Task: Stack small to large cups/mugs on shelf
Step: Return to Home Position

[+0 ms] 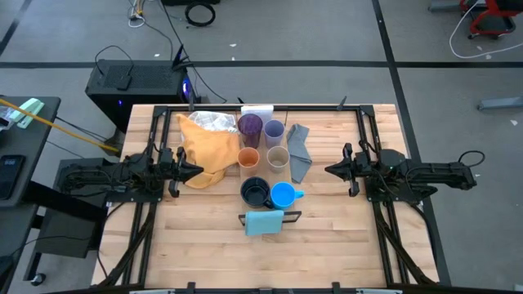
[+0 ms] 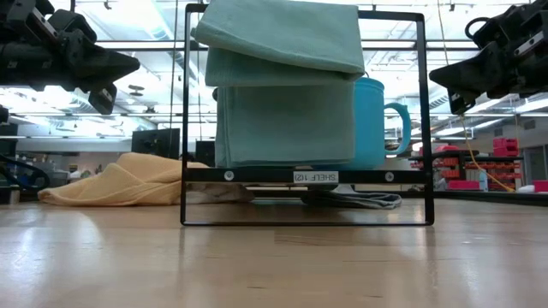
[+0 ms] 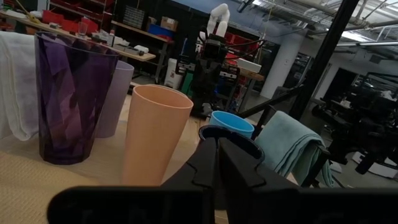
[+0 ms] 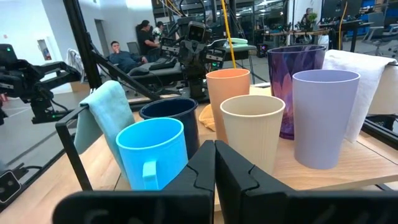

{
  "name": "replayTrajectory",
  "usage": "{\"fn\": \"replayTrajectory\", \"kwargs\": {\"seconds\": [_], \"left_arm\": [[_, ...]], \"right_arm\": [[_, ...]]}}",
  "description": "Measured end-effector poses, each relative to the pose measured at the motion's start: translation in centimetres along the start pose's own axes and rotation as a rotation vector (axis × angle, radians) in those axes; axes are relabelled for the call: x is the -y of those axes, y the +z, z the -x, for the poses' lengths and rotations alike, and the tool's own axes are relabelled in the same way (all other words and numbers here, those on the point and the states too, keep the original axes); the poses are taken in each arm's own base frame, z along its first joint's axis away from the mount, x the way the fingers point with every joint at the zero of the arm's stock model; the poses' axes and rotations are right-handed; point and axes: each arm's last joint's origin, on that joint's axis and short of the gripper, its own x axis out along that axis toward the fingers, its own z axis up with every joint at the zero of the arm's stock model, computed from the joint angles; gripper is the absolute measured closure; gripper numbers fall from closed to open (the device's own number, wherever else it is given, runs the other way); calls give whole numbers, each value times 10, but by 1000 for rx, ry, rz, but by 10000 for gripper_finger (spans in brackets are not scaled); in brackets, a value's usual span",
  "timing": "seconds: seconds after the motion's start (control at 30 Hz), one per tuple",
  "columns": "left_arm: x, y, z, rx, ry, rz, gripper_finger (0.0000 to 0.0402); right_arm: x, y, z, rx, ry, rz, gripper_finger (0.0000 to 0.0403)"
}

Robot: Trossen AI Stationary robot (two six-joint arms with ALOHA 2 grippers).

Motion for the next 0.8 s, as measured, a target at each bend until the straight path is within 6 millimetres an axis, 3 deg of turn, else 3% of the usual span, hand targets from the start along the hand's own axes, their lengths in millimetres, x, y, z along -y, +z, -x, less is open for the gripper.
{"fn": "replayTrajectory", "kwargs": {"seconds": [0.37,0.8], "left_arm": [[0,0,0,0,0,0,365],[0,0,0,0,0,0,380]], "right_arm": [[0,0,0,0,0,0,392],[0,0,0,0,0,0,392]]}}
